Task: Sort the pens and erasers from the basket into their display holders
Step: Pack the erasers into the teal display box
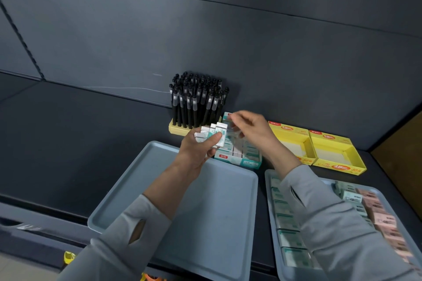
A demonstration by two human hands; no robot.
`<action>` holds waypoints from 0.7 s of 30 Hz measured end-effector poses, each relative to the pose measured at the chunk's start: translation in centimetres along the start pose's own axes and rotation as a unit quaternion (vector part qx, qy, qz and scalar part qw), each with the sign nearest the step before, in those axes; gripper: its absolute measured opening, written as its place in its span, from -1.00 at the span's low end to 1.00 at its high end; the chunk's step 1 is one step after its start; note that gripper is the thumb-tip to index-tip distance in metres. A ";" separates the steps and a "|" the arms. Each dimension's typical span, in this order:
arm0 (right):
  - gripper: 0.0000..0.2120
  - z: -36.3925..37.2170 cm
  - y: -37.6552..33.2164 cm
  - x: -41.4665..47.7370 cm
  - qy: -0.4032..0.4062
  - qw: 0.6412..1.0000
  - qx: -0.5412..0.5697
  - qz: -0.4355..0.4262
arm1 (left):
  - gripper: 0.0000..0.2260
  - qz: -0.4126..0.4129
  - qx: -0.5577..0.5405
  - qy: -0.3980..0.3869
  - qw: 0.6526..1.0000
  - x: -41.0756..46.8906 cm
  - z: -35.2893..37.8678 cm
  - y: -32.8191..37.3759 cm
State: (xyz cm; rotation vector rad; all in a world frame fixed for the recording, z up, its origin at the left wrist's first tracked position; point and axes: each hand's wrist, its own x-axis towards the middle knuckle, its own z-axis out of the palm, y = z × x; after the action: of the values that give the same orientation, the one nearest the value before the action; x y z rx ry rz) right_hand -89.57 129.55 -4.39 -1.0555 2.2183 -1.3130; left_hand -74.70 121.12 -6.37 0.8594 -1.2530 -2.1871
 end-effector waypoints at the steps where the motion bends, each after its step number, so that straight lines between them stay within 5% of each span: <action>1: -0.86 0.0 -0.5 -0.4 -0.037 0.997 0.061 0.003 | -0.67 0.001 0.008 0.003 1.000 -0.1 0.2 0.0; 3: -0.88 -0.1 -1.0 -0.9 -0.068 0.990 0.126 -0.003 | -0.65 0.003 0.014 0.003 1.000 -0.2 0.5 -0.1; 6: -0.86 -1.2 -0.3 -0.7 -0.012 0.984 0.176 0.023 | -0.73 -0.013 -0.023 0.016 1.000 -0.2 0.6 0.2; 9: -0.84 -2.0 0.9 -0.8 0.058 0.983 0.159 0.073 | -0.85 -0.042 -0.069 0.049 0.996 -0.2 0.3 0.7; 12: -0.79 -1.3 1.9 -1.1 0.032 0.983 0.125 0.132 | -0.87 -0.054 -0.081 0.053 0.994 -0.4 0.2 1.0; 15: -0.85 -0.6 1.9 -1.5 -0.019 0.988 0.012 0.153 | -0.87 -0.064 -0.074 0.052 0.994 -0.7 0.1 1.0; 18: -0.74 -0.4 1.3 -1.5 -0.023 0.977 -0.188 0.095 | -0.89 -0.060 -0.069 0.047 0.995 -0.9 -0.2 1.0; 21: -0.77 0.6 1.1 -1.2 0.003 0.963 -0.265 0.045 | -0.90 -0.044 -0.040 0.032 0.998 -0.9 -0.5 0.8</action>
State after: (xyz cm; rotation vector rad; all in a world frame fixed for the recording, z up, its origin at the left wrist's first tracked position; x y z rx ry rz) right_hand -88.91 130.44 -5.73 -1.0975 2.6614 -0.6892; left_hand -73.68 121.02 -5.60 0.9595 -1.1089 -2.2432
